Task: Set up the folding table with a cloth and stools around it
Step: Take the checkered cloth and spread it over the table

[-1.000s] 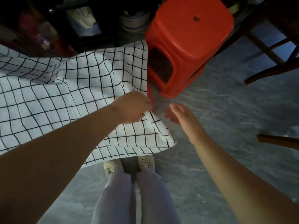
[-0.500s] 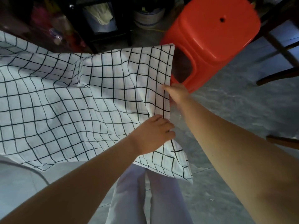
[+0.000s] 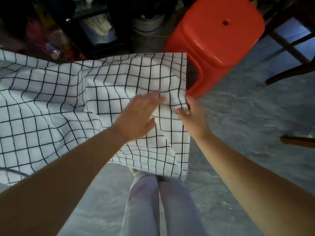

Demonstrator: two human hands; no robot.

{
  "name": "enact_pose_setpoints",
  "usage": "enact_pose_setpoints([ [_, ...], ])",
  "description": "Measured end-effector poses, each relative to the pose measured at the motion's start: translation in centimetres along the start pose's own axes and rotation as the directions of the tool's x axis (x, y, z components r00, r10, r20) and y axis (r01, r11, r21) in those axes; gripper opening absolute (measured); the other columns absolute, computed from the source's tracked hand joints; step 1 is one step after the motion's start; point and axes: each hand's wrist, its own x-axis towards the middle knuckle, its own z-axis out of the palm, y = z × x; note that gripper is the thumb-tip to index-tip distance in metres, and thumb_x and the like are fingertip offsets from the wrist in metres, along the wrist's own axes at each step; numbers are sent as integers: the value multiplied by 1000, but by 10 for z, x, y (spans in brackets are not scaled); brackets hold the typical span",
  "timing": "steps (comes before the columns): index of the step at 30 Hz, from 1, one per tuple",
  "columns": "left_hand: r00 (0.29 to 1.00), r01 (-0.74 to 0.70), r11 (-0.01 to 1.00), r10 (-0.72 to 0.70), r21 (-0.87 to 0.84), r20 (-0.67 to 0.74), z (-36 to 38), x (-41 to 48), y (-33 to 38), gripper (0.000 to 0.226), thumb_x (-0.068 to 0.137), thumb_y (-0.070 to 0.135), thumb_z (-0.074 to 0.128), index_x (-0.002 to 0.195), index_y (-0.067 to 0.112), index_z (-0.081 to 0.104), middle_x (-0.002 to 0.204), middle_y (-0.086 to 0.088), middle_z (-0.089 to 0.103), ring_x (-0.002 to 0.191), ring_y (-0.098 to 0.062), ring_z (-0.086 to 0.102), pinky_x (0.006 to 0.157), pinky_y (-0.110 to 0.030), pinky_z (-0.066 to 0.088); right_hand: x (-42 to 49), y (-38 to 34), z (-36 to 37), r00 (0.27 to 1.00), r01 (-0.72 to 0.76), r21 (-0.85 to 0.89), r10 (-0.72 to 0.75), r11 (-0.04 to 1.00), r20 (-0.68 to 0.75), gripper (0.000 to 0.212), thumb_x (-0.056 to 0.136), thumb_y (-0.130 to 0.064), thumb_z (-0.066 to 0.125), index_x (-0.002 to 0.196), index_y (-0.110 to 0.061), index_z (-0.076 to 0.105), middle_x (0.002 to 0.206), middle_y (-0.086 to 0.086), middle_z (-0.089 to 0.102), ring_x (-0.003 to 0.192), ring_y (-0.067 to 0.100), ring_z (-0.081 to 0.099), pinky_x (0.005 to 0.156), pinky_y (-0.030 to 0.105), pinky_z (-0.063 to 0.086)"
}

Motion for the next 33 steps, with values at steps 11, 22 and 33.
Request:
enact_pose_setpoints([
  [11,854,324,920,-384,220,350,25,28,-54,73,93,42,49,151,24,9,160,-2,-2,147,-25,1,114,-49,22,-59,68,13,944,-331,-23,331,943,-2,41,81,-28,56,119,-14,57,105,-1,70,88,3,66,81,28,53],
  [22,870,355,913,-401,200,287,32,28,-54,75,86,38,60,147,26,19,158,-1,7,145,-26,6,109,-50,28,26,29,5,947,-236,-113,202,965,-251,60,86,-34,63,136,-10,41,135,9,46,126,23,43,108,40,36],
  [33,854,369,886,-442,281,272,31,39,-56,73,80,47,65,140,29,26,150,-1,14,137,-28,17,100,-52,39,206,-35,23,995,85,-490,-46,868,90,60,89,-51,49,133,-11,47,134,12,52,127,30,45,107,46,37],
])
